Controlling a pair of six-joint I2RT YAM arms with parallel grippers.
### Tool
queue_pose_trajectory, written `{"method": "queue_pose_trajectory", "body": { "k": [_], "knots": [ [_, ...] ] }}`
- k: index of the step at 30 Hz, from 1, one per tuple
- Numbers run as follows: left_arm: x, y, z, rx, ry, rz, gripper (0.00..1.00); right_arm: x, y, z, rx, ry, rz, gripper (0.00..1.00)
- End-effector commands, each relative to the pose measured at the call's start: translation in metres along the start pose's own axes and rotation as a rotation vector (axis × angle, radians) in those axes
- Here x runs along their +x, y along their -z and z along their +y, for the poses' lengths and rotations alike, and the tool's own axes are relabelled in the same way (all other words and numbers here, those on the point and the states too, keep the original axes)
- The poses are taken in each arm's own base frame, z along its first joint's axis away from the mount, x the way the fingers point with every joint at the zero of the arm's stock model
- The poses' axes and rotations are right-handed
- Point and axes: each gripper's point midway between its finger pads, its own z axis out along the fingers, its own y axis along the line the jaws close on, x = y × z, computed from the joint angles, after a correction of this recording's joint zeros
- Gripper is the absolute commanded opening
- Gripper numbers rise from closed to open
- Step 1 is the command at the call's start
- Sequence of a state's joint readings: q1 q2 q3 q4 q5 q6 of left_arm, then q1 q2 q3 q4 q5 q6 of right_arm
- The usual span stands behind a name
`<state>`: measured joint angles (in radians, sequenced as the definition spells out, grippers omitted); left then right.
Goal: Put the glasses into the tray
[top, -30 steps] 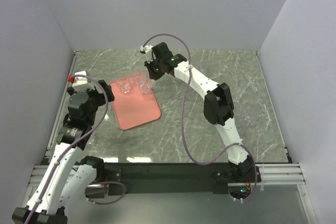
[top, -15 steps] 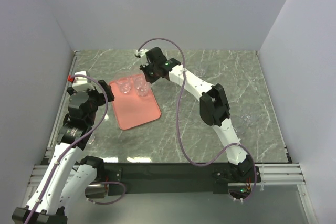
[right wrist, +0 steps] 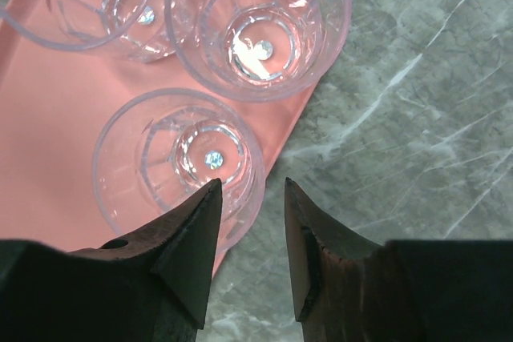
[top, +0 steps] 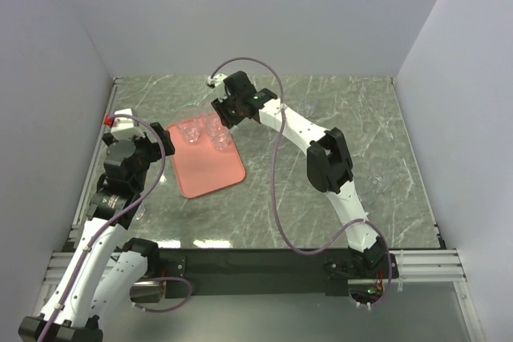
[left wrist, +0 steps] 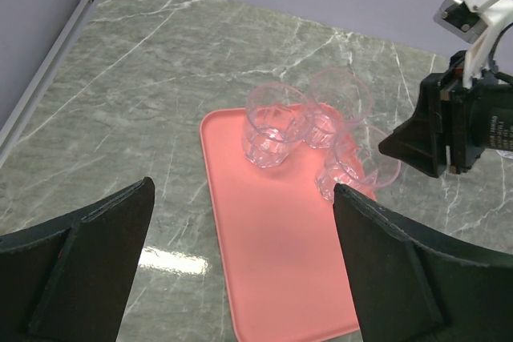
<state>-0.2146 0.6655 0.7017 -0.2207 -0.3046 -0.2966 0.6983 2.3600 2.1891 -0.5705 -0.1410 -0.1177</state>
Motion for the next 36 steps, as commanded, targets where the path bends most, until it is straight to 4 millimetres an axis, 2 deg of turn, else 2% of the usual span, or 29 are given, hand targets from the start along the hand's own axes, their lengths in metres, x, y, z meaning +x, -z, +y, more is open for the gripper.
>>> {"method": "queue_pose_trajectory", "body": {
  "k": [1,3,4,5,6,7,8,9,10,11,12,13,14,15,16,17,18,19,20,21,22,23,25,26,28,29,33,34,36],
  "knots": [
    [-0.01,-0.001,0.001,-0.003,0.0,-0.045,0.99,-0.053,0.064,0.006,0.0,0.088,-0.136,0.45],
    [-0.011,0.0,0.001,-0.003,0.002,-0.048,0.99,-0.048,0.077,0.007,-0.01,0.145,-0.122,0.45],
    [-0.011,0.0,0.001,-0.006,0.004,-0.049,0.99,-0.055,0.095,0.009,-0.016,0.169,-0.144,0.45],
    [-0.011,0.0,0.003,-0.012,0.007,-0.05,0.99,-0.043,0.099,0.01,-0.026,0.184,-0.116,0.45],
    [-0.01,0.0,0.003,-0.014,0.008,-0.049,0.99,-0.042,0.107,0.012,-0.045,0.215,-0.119,0.45],
    [-0.01,0.0,0.004,-0.017,0.008,-0.049,0.99,-0.047,0.127,0.015,-0.054,0.233,-0.145,0.45],
    [-0.011,0.001,0.004,-0.023,0.011,-0.052,0.99,-0.031,0.129,0.017,-0.075,0.24,-0.111,0.45],
    [-0.01,0.0,0.005,-0.028,0.012,-0.05,0.99,-0.028,0.137,0.019,-0.094,0.258,-0.117,0.45],
    [-0.009,0.0,0.006,-0.033,0.014,-0.047,0.99,-0.032,0.156,0.021,-0.092,0.267,-0.144,0.45],
    [-0.008,0.0,0.007,-0.04,0.019,-0.045,1.0,-0.015,0.157,0.021,-0.101,0.268,-0.11,0.45],
    [-0.008,0.0,0.009,-0.055,0.023,-0.043,0.99,-0.01,0.163,0.022,-0.103,0.279,-0.106,0.45],
    [-0.005,-0.002,0.012,-0.069,0.025,-0.034,0.99,-0.012,0.18,0.023,-0.097,0.286,-0.128,0.45],
    [-0.003,-0.002,0.013,-0.083,0.042,-0.028,0.99,0.006,0.18,0.021,-0.097,0.278,-0.097,0.45],
    [-0.005,-0.002,0.017,-0.108,0.057,-0.029,0.99,0.012,0.186,0.022,-0.098,0.278,-0.093,0.45],
    [0.003,-0.003,0.02,-0.13,0.057,0.008,1.0,0.011,0.202,0.022,-0.091,0.282,-0.12,0.45],
    [0.006,-0.003,0.021,-0.145,0.09,0.021,0.99,0.029,0.202,0.018,-0.096,0.265,-0.095,0.45],
    [0.003,-0.001,0.02,-0.155,0.113,0.023,0.99,0.036,0.208,0.017,-0.098,0.258,-0.096,0.45],
    [0.011,0.0,0.023,-0.178,0.118,0.064,0.99,0.036,0.222,0.016,-0.093,0.255,-0.124,0.45],
    [0.012,0.002,0.023,-0.19,0.159,0.073,0.99,0.051,0.223,0.015,-0.113,0.236,-0.109,0.45],
    [0.007,0.004,0.022,-0.194,0.185,0.076,0.99,0.057,0.228,0.006,-0.102,0.212,-0.112,0.45],
    [0.009,0.005,0.022,-0.208,0.205,0.094,0.99,0.06,0.24,0.002,-0.097,0.202,-0.132,0.45],
    [0.019,0.01,0.026,-0.243,0.245,0.139,0.98,0.075,0.239,-0.001,-0.109,0.18,-0.111,0.45],
    [0.016,0.015,0.028,-0.286,0.301,0.159,0.98,0.086,0.253,-0.013,-0.099,0.142,-0.127,0.45],
    [0.026,0.022,0.035,-0.343,0.337,0.192,0.98,0.101,0.252,-0.014,-0.1,0.131,-0.105,0.45],
    [0.025,0.028,0.046,-0.438,0.404,0.182,0.98,0.106,0.265,-0.021,-0.066,0.127,-0.141,0.45],
    [0.033,0.035,0.054,-0.485,0.399,0.21,0.98,0.119,0.264,-0.021,-0.062,0.117,-0.132,0.46],
    [0.044,0.044,0.068,-0.591,0.401,0.241,0.96,0.124,0.29,-0.026,-0.037,0.093,-0.241,0.49],
    [0.047,0.044,0.069,-0.604,0.407,0.248,0.95,0.131,0.293,-0.038,-0.016,0.057,-0.254,0.49],
    [0.054,0.047,0.074,-0.64,0.396,0.266,0.95,0.133,0.301,-0.041,-0.015,0.029,-0.281,0.49]
  ]
}}
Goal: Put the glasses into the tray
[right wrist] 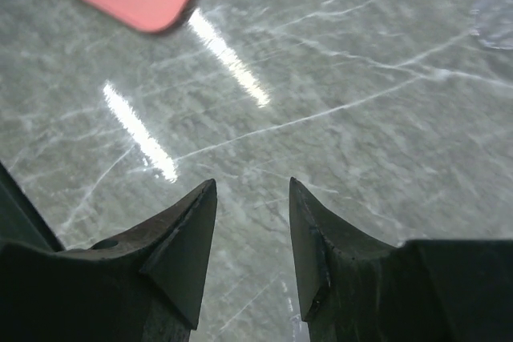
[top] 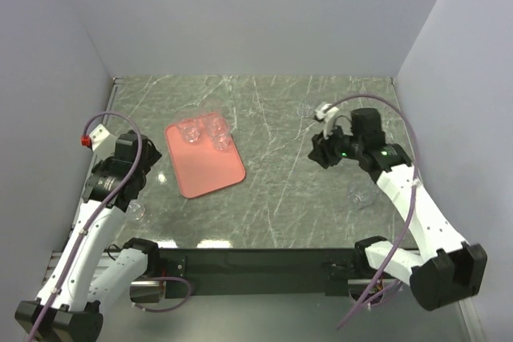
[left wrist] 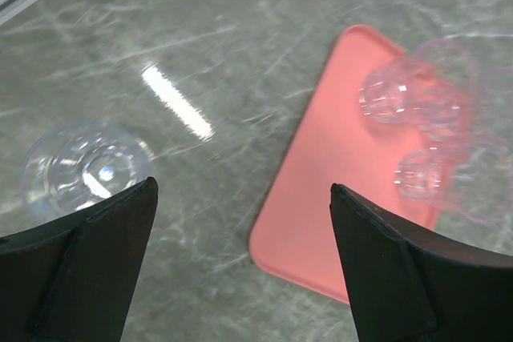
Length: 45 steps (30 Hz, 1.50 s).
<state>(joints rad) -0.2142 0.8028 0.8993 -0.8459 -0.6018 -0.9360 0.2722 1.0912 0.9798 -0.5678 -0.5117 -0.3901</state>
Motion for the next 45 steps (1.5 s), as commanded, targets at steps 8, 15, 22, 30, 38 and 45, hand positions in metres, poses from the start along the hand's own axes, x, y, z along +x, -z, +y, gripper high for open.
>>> {"method": "queue_pose_trajectory", "body": {
  "k": [8,15,22,30,38,45],
  "knots": [
    [0.031,-0.017,0.032,-0.216,0.043,0.087,0.9,-0.007,0.016,-0.008,-0.028,-0.033,-0.142,0.49],
    [0.049,-0.032,0.045,-0.315,0.056,0.169,0.8,-0.004,0.018,-0.012,-0.015,-0.036,-0.139,0.49],
    [0.058,-0.039,0.06,-0.361,0.085,0.221,0.73,-0.003,0.018,-0.015,-0.008,-0.043,-0.139,0.49],
    [0.071,-0.046,0.074,-0.417,0.089,0.282,0.63,-0.002,0.019,-0.016,-0.006,-0.045,-0.141,0.49],
    [0.081,-0.056,0.077,-0.41,0.114,0.33,0.45,-0.005,0.024,-0.017,0.0,-0.056,-0.16,0.49],
    [0.087,-0.062,0.083,-0.451,0.106,0.37,0.17,-0.007,0.029,-0.019,0.011,-0.06,-0.176,0.49]
  ]
}}
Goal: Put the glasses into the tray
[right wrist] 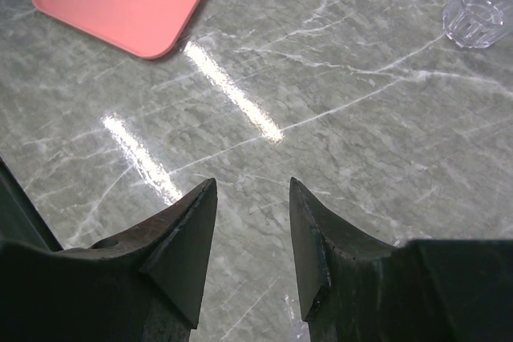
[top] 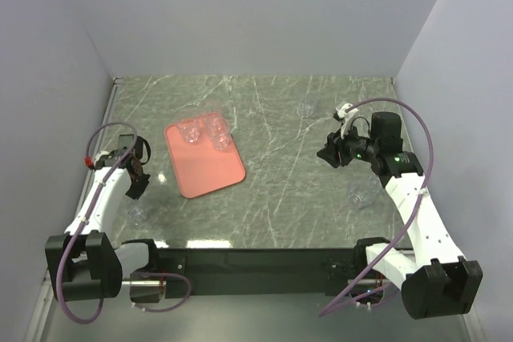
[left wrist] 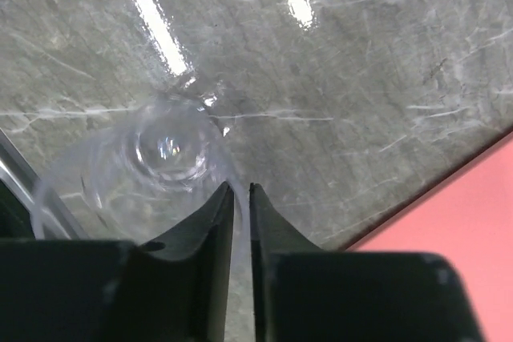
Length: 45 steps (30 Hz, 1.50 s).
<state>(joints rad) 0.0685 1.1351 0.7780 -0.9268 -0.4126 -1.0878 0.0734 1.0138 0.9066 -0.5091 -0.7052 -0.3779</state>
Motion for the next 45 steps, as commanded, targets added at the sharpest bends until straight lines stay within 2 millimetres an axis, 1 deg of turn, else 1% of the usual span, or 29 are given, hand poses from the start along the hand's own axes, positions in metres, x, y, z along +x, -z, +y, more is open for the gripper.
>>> {"method": "queue_pose_trajectory", "body": {
  "k": [1,3,5,6,12,18,20,27,33,37,42,43,45],
  "knots": [
    [0.002,0.0,-0.004,0.018,-0.005,0.022,0.14,-0.01,0.005,0.0,0.004,0.02,-0.05,0.49],
    [-0.001,0.002,-0.006,0.035,0.0,0.013,0.12,-0.011,0.005,0.001,0.004,0.022,-0.053,0.49],
    [-0.001,0.003,-0.006,0.044,-0.002,0.008,0.05,-0.011,0.006,-0.001,0.009,0.019,-0.055,0.49],
    [-0.003,0.005,-0.007,0.055,-0.001,0.003,0.0,-0.011,0.006,0.0,0.007,0.019,-0.055,0.49],
    [-0.007,0.011,-0.013,0.104,-0.009,-0.011,0.0,-0.01,0.005,-0.001,0.008,0.014,-0.054,0.49],
    [-0.012,0.02,-0.027,0.2,-0.056,-0.027,0.0,-0.009,0.004,0.0,-0.003,0.01,-0.053,0.49],
    [-0.015,0.027,-0.037,0.263,-0.061,-0.036,0.0,-0.007,0.003,-0.001,-0.003,0.01,-0.049,0.49],
    [-0.018,0.049,-0.064,0.47,-0.165,-0.059,0.0,-0.006,0.002,-0.002,0.001,0.009,-0.046,0.49],
    [-0.022,0.06,-0.079,0.55,-0.25,-0.081,0.0,-0.005,0.002,-0.003,0.0,0.003,-0.045,0.49],
    [-0.032,0.074,-0.094,0.628,-0.306,-0.121,0.0,-0.003,0.003,-0.005,0.002,-0.002,-0.043,0.49],
    [-0.038,0.087,-0.11,0.709,-0.363,-0.148,0.0,-0.003,0.003,-0.006,0.005,-0.006,-0.044,0.49],
    [-0.034,0.09,-0.114,0.739,-0.384,-0.134,0.0,-0.003,0.003,-0.006,0.005,-0.004,-0.045,0.49],
    [-0.036,0.094,-0.12,0.768,-0.409,-0.144,0.0,-0.003,0.003,-0.006,0.003,-0.006,-0.045,0.49]
  ]
}}
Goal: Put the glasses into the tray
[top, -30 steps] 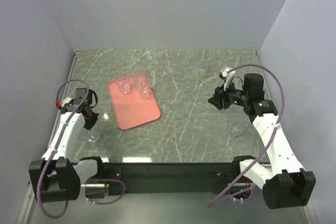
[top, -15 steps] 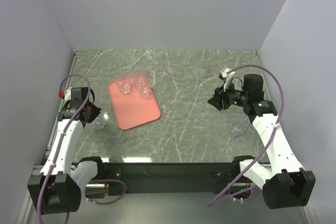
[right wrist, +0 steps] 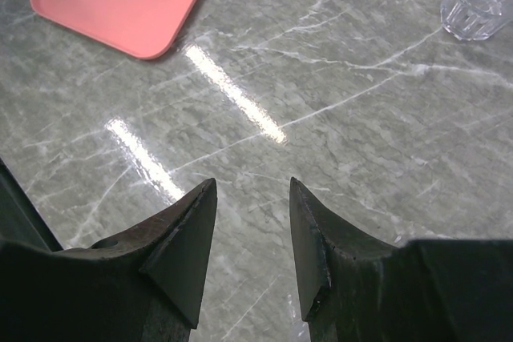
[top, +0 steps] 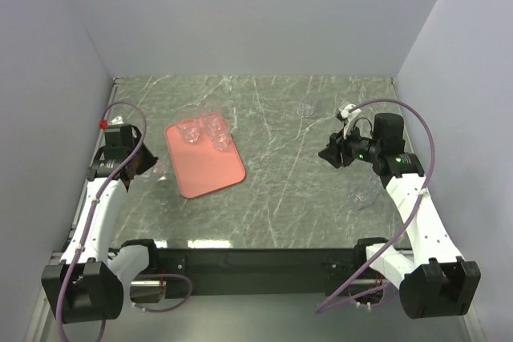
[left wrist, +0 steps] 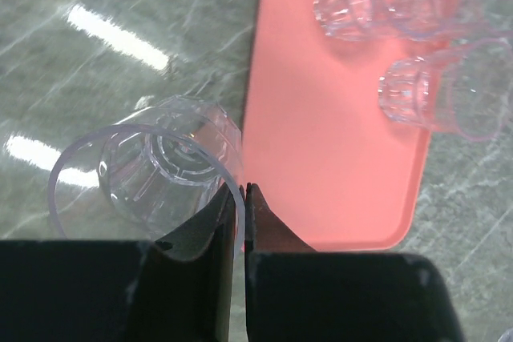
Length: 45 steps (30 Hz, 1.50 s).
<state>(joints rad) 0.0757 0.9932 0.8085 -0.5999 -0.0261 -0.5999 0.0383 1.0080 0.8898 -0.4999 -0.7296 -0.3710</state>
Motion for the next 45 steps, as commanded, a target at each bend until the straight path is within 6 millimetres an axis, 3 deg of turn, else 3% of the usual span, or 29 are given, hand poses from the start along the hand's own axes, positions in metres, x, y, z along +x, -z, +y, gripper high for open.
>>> {"method": "queue_pose_trajectory", "body": {
  "k": [1,12,19,24,45],
  "knots": [
    [-0.033,0.008,-0.035,0.152,-0.087,-0.087,0.0,-0.006,0.001,-0.002,-0.002,0.017,-0.035,0.49],
    [-0.034,-0.005,-0.066,0.294,-0.257,-0.02,0.0,-0.008,0.002,-0.001,-0.004,0.019,-0.043,0.49],
    [-0.033,-0.025,-0.079,0.273,-0.328,0.005,0.0,-0.007,0.004,-0.005,0.012,0.019,-0.041,0.49],
    [-0.023,-0.038,-0.101,0.278,-0.387,0.034,0.0,-0.008,0.006,-0.005,0.018,0.022,-0.05,0.49],
    [-0.025,-0.081,-0.106,0.216,-0.478,0.07,0.0,-0.006,0.004,-0.005,0.011,0.019,-0.043,0.49]
  ]
}}
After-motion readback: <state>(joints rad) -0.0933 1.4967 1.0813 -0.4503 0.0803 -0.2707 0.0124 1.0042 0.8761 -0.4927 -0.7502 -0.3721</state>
